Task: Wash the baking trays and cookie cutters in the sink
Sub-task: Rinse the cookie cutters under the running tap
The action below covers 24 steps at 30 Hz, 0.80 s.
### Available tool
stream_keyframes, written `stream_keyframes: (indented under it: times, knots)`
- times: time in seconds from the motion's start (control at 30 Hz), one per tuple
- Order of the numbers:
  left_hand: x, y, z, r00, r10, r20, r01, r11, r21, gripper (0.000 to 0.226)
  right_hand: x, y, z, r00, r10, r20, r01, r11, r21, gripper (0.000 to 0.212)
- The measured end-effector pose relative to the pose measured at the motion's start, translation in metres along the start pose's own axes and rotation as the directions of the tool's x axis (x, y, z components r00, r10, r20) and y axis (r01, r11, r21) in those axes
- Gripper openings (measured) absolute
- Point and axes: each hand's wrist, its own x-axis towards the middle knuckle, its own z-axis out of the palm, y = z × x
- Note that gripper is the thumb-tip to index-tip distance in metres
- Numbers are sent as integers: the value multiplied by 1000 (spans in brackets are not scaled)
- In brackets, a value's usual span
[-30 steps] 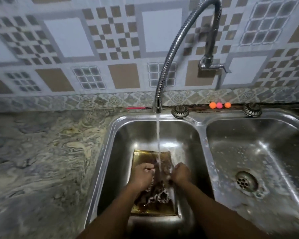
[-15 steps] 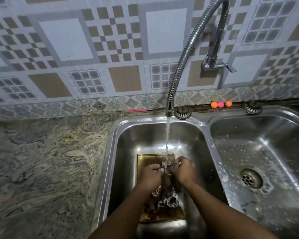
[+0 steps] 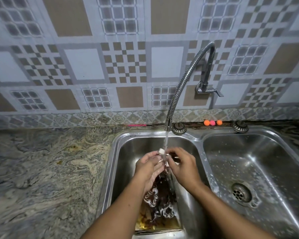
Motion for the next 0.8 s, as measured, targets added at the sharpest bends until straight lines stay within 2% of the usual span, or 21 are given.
stream_keyframes:
  times: [0.07,0.13,0.27,0.33,0.4,0.47,0.53,0.6,0.67,0.7,0.8]
  knots:
    - [-5,6,6,1000,28,10,-28,1000,12,21,-1,-4,1,977,197,-75,-183,969,166,23]
    - [-8,10,9,998,62,-9,-62,998,9,22,3,-9,3,940,336,-68,-303,908,289,26]
    - [-15,15,8,985,140,-102,-139,990,19,21,20,-17,4,905,419,76,-416,831,369,21]
    - [-18,18,12,968,215,-130,-198,971,134,20,23,-18,7,880,467,94,-464,797,388,22]
    - [-19,23,18,930,349,-116,-283,880,382,21,17,-16,7,836,544,75,-511,721,468,25]
    - [-21,29,26,892,452,-28,-355,735,578,22,10,-15,4,766,632,116,-560,570,601,23]
    - [-22,34,35,873,487,38,-376,620,688,20,7,-17,-4,696,690,201,-584,380,718,21]
    - [-21,39,43,868,494,42,-354,558,750,15,10,-19,-13,659,714,237,-572,272,774,20]
    - [-19,43,53,885,465,21,-327,589,739,9,17,-21,-21,648,726,230,-558,246,793,19]
    - [-19,44,57,906,424,-4,-303,653,694,6,20,-22,-26,653,727,214,-553,264,790,18]
    - [-20,45,68,971,227,-70,-173,876,450,3,28,-27,-42,710,691,135,-569,451,688,15]
